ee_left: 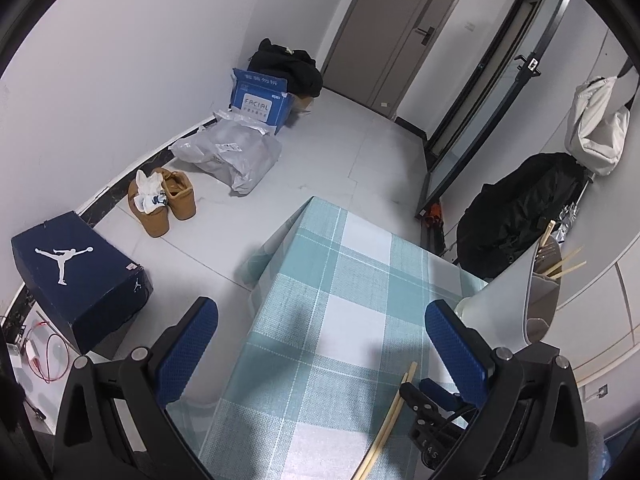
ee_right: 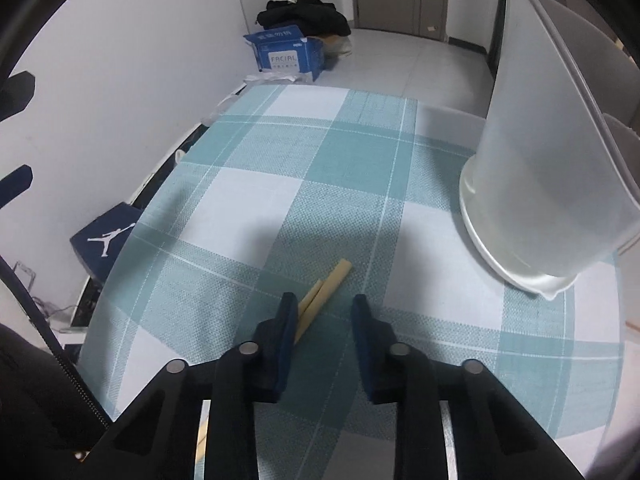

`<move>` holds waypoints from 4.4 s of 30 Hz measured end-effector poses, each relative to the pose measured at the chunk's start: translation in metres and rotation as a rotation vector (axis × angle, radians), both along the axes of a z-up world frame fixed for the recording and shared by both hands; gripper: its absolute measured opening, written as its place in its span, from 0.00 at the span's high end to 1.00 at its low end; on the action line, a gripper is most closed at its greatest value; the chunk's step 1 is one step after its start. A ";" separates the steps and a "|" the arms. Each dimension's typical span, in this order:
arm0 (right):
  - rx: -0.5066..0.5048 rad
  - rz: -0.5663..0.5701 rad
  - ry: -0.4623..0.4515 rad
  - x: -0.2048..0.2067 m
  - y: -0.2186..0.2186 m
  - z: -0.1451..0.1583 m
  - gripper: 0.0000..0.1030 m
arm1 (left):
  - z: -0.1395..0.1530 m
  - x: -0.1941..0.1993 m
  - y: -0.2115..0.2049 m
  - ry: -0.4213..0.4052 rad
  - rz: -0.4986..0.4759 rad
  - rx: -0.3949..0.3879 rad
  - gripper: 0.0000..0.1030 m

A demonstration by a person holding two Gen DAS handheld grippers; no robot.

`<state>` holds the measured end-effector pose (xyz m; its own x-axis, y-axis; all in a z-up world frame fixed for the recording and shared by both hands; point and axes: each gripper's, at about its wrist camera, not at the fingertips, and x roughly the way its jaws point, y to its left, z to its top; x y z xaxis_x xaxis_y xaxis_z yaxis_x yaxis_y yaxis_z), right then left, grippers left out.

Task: Organize utensils
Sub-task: 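Move both open grippers back down to the last chopsticks on the cloth, then close the right gripper on one chopstick while the left gripper grasps the other, then lift the chopstick with the right gripper while the left gripper carries its chopstick to the holder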

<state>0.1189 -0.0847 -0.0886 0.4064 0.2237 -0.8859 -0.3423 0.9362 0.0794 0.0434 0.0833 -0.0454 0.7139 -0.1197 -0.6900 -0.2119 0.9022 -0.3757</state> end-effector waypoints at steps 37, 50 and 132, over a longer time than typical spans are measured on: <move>-0.171 0.379 0.109 -0.013 -0.010 -0.002 0.92 | -0.010 0.003 0.000 0.062 0.020 0.007 0.01; -0.009 0.312 0.042 -0.003 -0.020 0.019 0.94 | -0.027 -0.001 -0.032 0.110 -0.044 0.184 0.01; 0.418 -0.028 -0.307 -0.047 -0.174 0.123 0.95 | 0.038 -0.003 -0.131 -0.053 -0.269 0.187 1.00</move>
